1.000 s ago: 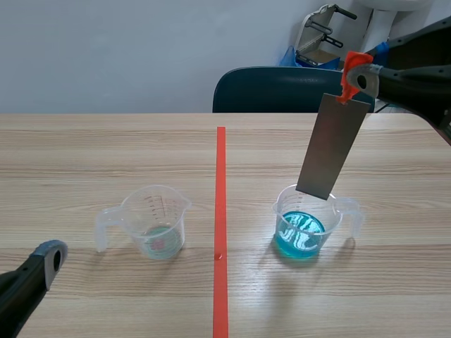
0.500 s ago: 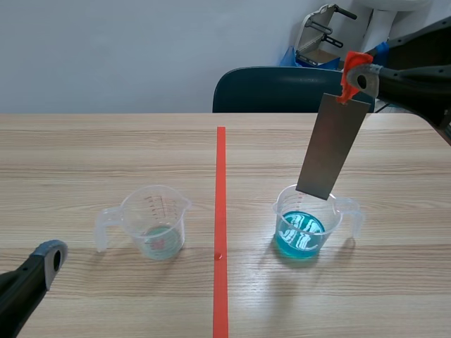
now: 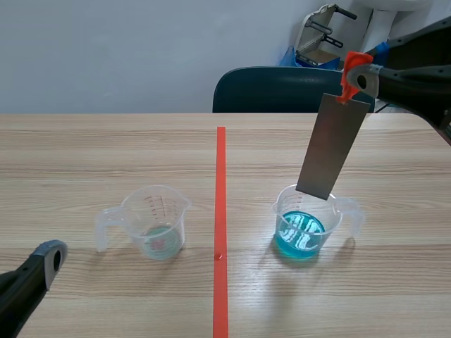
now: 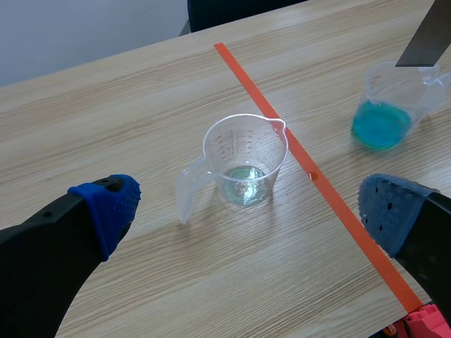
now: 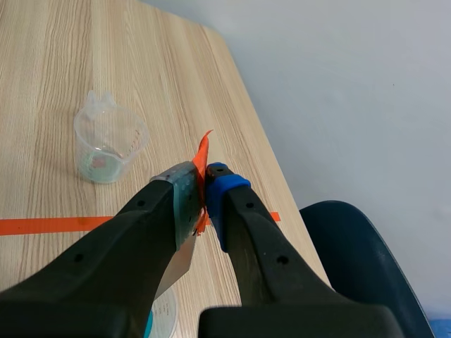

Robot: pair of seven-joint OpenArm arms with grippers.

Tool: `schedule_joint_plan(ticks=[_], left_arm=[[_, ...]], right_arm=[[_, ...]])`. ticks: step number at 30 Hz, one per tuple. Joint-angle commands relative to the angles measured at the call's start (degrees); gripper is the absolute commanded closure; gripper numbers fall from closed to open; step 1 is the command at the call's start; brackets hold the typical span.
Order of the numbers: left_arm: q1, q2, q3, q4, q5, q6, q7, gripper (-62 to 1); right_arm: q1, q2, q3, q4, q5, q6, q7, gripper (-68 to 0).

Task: Do the redox reaction experiment

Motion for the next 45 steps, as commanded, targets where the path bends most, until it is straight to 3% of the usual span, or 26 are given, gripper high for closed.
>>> schedule_joint_plan(ticks=[1, 24, 38, 45], left_arm=[[-0.17, 0.31, 0.07, 0.92, -0.15, -0.13, -0.81, -62.3], [-0.17, 0.31, 0.07, 0.92, -0.15, -0.11, -0.81, -62.3], [-0.17, 0.31, 0.07, 0.92, -0.15, -0.11, -0.83, -62.3], [-0.17, 0.31, 0.07, 0.92, -0.15, -0.11, -0.83, -62.3]], right_arm=[[0.66, 1.05, 0.94, 0.74, 1.07, 0.35, 0.68, -0.8], [0.74, -0.07, 0.92, 0.74, 1.01, 0.35, 0.37, -0.8], [1.75, -11.41, 0.52, 6.14, -2.89, 0.35, -7.43, -0.8], [8.83, -17.84, -4.83, 6.97, -2.84, 0.35, -14.91, -0.8]])
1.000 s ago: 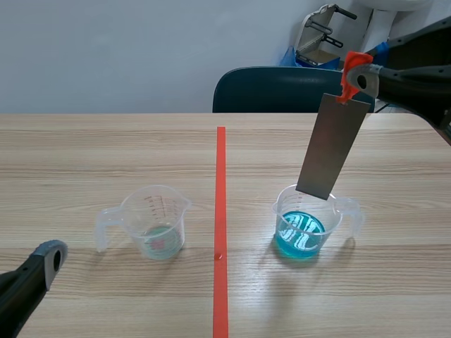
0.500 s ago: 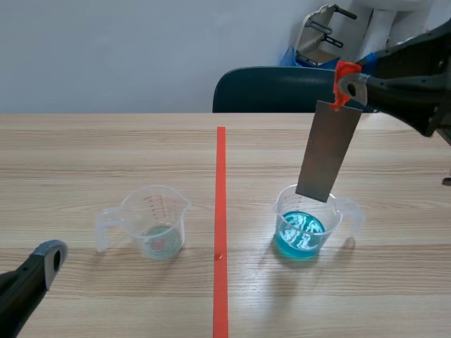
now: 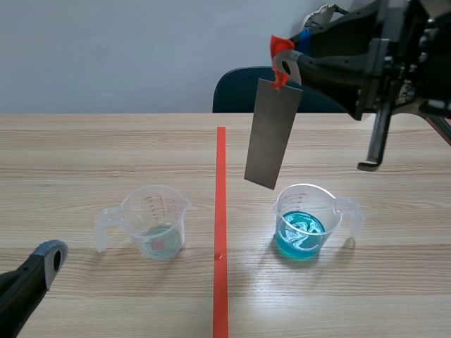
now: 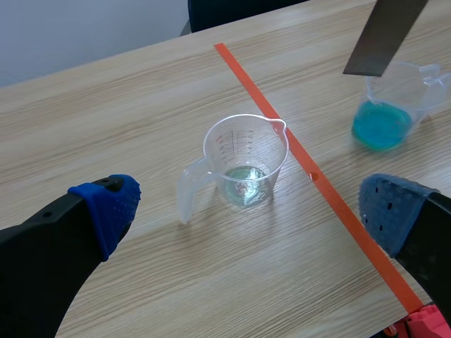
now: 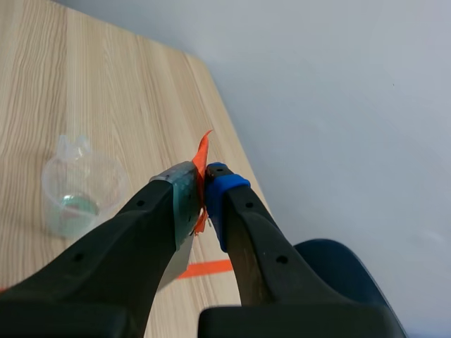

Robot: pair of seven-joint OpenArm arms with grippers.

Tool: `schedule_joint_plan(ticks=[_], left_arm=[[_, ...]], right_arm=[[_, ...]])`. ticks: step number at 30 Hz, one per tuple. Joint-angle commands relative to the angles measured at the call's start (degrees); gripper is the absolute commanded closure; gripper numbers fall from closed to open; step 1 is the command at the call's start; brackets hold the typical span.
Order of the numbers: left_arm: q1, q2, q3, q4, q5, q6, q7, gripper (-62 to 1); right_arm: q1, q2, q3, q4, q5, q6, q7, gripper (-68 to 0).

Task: Do the redox reaction experiment

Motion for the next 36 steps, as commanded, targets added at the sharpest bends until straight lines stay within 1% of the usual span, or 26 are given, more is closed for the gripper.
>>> schedule_joint_plan(ticks=[1, 11, 18, 28, 33, 36], left_arm=[[-0.17, 0.31, 0.07, 0.92, -0.11, -0.11, -0.83, -62.3], [-0.17, 0.31, 0.07, 0.92, -0.11, -0.11, -0.85, -62.3], [-0.17, 0.31, 0.07, 0.92, -0.11, -0.11, -0.83, -62.3], [-0.17, 0.31, 0.07, 0.92, -0.11, -0.11, -0.85, -62.3], [-0.17, 0.31, 0.07, 0.92, -0.11, -0.11, -0.85, -62.3], [-0.17, 0.31, 0.07, 0.92, -0.11, -0.11, -0.85, -62.3]], right_arm=[[2.93, -0.83, -1.53, 0.48, 0.83, 0.37, -0.61, -0.8], [12.17, -9.01, -12.09, 0.46, 1.09, 0.37, -9.22, -0.8], [16.0, -13.75, -18.8, 0.46, 1.31, 0.37, -13.94, -0.8], [18.95, -19.47, -24.37, 0.46, 1.33, 0.37, -19.19, -0.8], [19.41, -21.81, -25.86, 0.46, 1.33, 0.37, -22.34, -0.8], [19.56, -22.58, -26.08, 0.44, 1.79, 0.37, -23.89, -0.8]])
